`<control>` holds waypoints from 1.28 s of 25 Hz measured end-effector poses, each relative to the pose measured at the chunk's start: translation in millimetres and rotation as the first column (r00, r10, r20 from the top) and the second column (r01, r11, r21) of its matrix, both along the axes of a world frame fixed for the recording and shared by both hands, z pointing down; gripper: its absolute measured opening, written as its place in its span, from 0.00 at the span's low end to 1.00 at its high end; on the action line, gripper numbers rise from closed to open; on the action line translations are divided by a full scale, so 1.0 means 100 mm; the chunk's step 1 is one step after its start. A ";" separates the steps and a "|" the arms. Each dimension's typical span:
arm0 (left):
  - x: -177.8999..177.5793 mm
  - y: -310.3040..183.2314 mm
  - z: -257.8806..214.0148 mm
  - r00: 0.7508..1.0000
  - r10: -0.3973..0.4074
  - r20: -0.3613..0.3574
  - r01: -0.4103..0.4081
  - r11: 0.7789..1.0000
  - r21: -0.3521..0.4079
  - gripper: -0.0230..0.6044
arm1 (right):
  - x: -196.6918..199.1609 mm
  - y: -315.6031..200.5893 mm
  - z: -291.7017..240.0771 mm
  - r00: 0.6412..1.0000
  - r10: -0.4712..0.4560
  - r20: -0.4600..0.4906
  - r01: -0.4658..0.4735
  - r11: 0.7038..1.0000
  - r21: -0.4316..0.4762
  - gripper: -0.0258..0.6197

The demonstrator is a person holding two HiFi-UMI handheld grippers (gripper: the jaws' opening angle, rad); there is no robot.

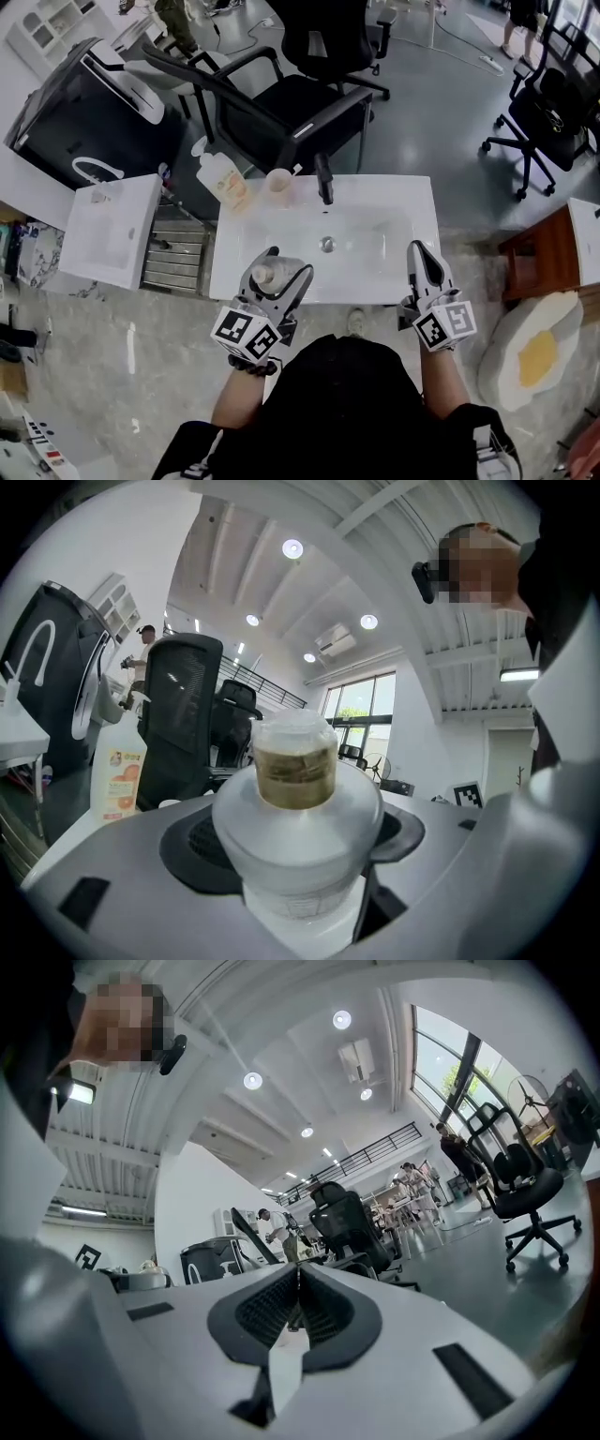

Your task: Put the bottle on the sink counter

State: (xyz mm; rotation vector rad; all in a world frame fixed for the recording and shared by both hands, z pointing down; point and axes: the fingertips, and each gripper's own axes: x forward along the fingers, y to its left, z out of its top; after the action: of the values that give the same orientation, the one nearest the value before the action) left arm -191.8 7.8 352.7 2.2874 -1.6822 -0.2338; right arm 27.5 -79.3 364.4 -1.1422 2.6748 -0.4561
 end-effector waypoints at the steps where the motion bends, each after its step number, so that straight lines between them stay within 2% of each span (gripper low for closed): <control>1: 0.04 -0.08 0.01 1.000 0.001 0.004 -0.001 1.000 -0.006 0.61 | 0.03 -0.08 0.02 1.000 0.000 -0.001 0.000 1.000 -0.006 0.09; 9: 0.38 -0.69 0.31 0.999 0.042 0.000 -0.042 0.997 -0.059 0.61 | 0.26 -0.54 0.16 1.000 -0.006 -0.024 0.006 1.000 -0.024 0.09; 15: 0.83 -1.20 0.54 0.994 0.110 0.022 -0.108 0.991 -0.079 0.61 | 0.60 -0.80 0.29 0.998 0.021 -0.053 -0.024 0.998 -0.050 0.09; 19: 1.04 -1.47 0.82 0.983 0.173 0.065 -0.164 0.979 -0.122 0.61 | 0.78 -0.84 0.51 0.996 0.052 -0.077 -0.060 0.993 -0.106 0.09; 27: 1.22 -1.96 1.33 0.968 0.245 0.052 -0.228 0.948 -0.222 0.61 | 1.09 -0.90 0.92 0.984 0.130 -0.121 -0.154 0.964 -0.216 0.09; 32: 1.32 -2.26 1.55 0.961 0.268 0.064 -0.246 0.938 -0.243 0.61 | 1.01 -0.91 1.14 0.986 0.101 -0.136 -0.133 0.957 -0.257 0.09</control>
State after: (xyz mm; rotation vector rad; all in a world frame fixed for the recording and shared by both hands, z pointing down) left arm -60.0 -218.5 507.6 2.3361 -1.3478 0.1265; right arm 128.3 -170.6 478.0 -1.4369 2.6868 -0.7657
